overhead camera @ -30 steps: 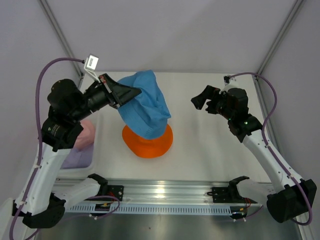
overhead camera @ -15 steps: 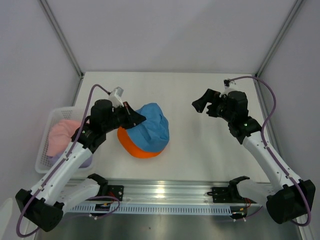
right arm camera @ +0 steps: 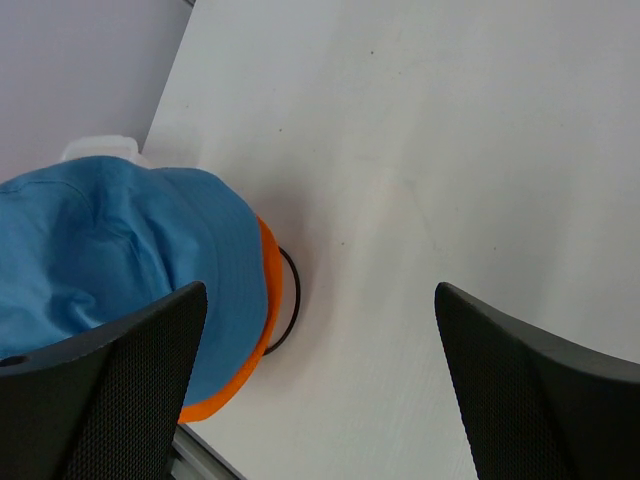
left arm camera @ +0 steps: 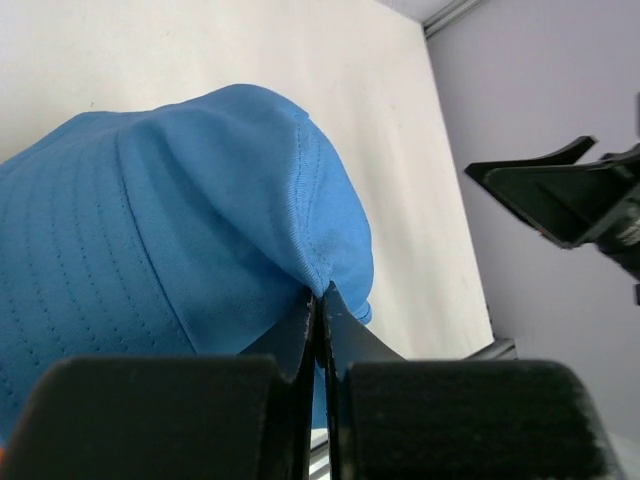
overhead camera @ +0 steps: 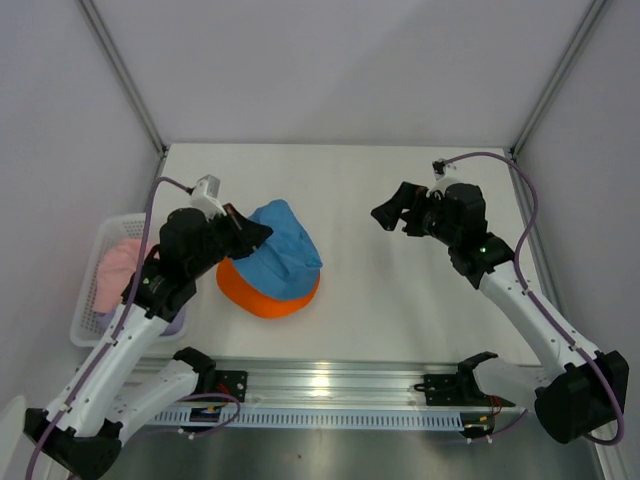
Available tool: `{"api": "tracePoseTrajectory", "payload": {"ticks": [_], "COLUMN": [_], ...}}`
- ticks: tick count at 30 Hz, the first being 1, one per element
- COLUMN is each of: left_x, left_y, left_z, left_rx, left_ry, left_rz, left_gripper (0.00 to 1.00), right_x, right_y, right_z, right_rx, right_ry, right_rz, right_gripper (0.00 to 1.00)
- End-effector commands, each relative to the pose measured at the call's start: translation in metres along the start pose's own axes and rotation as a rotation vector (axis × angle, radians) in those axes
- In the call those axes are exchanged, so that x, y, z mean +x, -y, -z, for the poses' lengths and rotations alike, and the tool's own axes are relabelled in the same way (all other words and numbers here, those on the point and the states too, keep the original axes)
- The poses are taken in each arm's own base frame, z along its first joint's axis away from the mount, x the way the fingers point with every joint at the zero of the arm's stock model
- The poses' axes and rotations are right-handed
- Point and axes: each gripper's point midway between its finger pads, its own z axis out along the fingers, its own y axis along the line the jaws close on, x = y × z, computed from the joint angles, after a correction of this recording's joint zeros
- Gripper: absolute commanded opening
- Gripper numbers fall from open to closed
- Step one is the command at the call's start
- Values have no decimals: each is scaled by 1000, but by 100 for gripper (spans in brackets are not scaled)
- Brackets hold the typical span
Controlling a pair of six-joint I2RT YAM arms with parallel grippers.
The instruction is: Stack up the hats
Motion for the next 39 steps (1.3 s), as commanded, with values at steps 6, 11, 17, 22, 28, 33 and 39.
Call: {"api": "tracePoseTrajectory", "payload": {"ticks": [6,11,17,22,28,33,39], "left_x": [-52,-18,19,37,1,-32,-12], "left_y": [33,-15,-52,-71,-86,-94,-123], "left_z": [50,47,41,27,62,95,58], "left_rx": [73,-68,-121,-199,-355,-464,-452], "left_ry": [207,180,162,101,242,330,219], "left_rz": [6,119,207,201,178,207,345], "left_gripper": [1,1,6,22,88,98,88], "right_x": [-13,-7,-1,3,4,6,1], "right_y": [-15,-15,-15,-15,-21,-31,-55], "right_z": [-2,-6,-9,-12,-10,-22,-45], "right_rx": [-43,-48,-50,-54,-75,-137,-237], "right_ry": [45,26,12,-3,-9,-15,15], "right_rz": [37,38,40,44,65,27,-64], "right_gripper": [100,100,100,100,100,100,98]}}
